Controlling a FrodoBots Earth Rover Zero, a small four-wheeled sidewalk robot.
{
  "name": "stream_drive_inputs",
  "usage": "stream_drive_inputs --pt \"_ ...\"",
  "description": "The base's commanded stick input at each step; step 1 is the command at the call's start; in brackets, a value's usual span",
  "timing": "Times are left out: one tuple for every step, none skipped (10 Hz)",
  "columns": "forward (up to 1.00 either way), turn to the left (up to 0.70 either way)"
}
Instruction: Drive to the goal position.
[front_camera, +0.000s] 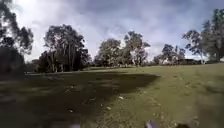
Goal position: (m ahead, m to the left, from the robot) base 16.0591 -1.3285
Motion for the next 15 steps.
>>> stream_drive_inputs --pt "0.70 0.00" --pt "0.70 0.00" --pt "0.70 0.00" --pt "0.70 0.00" --pt "0.70 0.00" --pt "0.70 0.00" --pt "0.70 0.00" --pt "0.70 0.00" --pt "0.70 0.00" --pt "0.70 0.00" --pt "0.70 0.00" --pt "0.70 0.00" --pt "0.70 0.00" --pt "0.70 0.00" --pt "0.70 0.00"
